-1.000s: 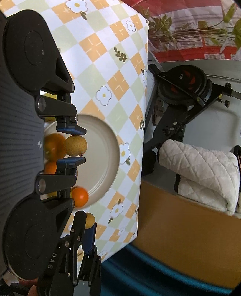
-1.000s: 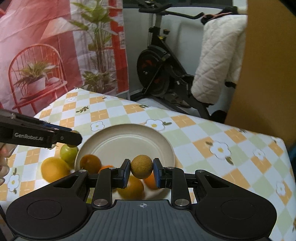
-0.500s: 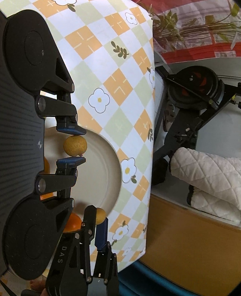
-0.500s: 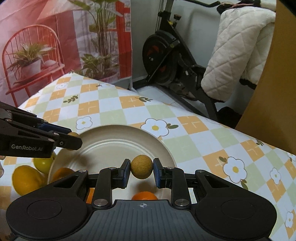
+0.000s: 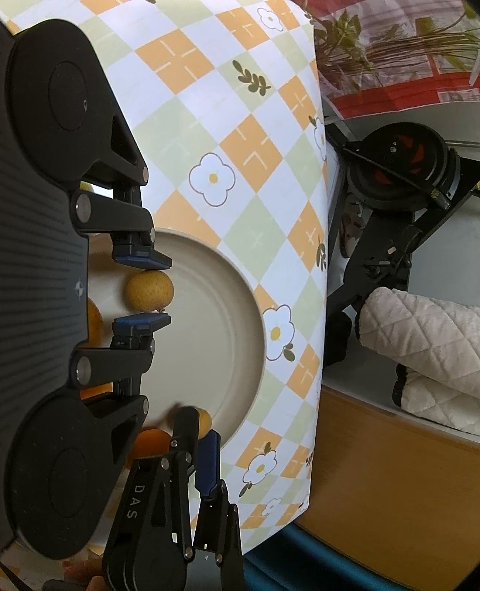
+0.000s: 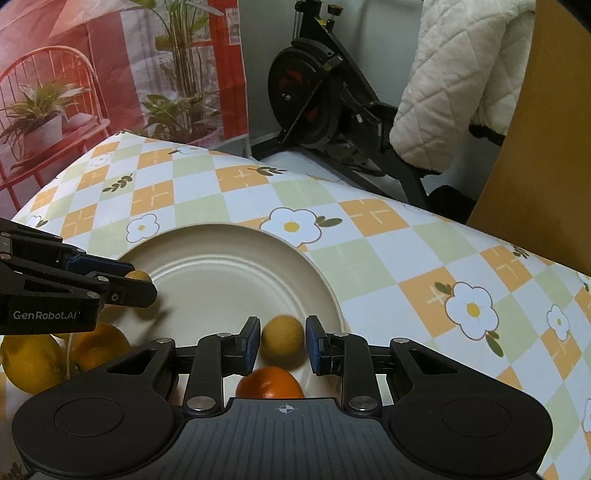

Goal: Organize fruits
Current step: 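Open both tools to drop the brown fruits onto the plate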

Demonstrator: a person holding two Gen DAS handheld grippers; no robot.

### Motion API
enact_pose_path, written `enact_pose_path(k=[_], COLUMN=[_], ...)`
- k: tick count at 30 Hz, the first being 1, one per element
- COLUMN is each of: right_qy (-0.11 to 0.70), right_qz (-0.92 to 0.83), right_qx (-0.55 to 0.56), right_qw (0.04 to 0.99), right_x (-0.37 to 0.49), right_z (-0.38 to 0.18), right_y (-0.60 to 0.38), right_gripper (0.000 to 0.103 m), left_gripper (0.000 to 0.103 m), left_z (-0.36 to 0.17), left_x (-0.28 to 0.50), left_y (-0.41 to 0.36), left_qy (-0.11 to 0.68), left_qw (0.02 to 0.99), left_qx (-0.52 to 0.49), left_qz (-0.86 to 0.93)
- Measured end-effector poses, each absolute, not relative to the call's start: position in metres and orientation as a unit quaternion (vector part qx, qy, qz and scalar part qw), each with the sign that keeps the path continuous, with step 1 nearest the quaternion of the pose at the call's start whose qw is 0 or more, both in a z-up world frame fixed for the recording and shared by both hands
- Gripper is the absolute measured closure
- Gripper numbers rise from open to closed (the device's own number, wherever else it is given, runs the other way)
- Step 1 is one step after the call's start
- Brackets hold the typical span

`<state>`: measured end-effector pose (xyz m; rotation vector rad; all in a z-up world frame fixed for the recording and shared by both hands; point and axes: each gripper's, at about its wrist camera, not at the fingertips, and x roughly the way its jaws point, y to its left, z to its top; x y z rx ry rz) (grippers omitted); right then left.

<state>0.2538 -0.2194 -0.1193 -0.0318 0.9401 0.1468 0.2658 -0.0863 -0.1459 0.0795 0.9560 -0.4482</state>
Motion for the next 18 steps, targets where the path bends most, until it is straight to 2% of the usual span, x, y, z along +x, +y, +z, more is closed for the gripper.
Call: enact_pose_path(k=[4,7,18], right_qy=[0.453,0.444,0.409], right_qz=[0.061,0.058,0.056], right_qx=[-0.012,-0.008,0.015], right_qw=[0.89,0.894,0.911], right_x=[0.25,0.243,0.198], right_z=[-0.117,-0.108,-0.07], right_y=[-0.22,-0.221,-0.213], right_gripper=[0.074,0.071,0.069], left_gripper=[0.074,0.062,0.062], left_z=[-0.147,-0.142,-0.105], left_x=[0.267,0.265,0.24], left_y=[-0.084,-0.078,-0.052], left_qy=[0.458,0.455,0.429], left_qw=[0.864,0.867,0.881], left_qx=[0.03,0.015,-0.004], left_qz=[-0.209,-0.203,-0.2])
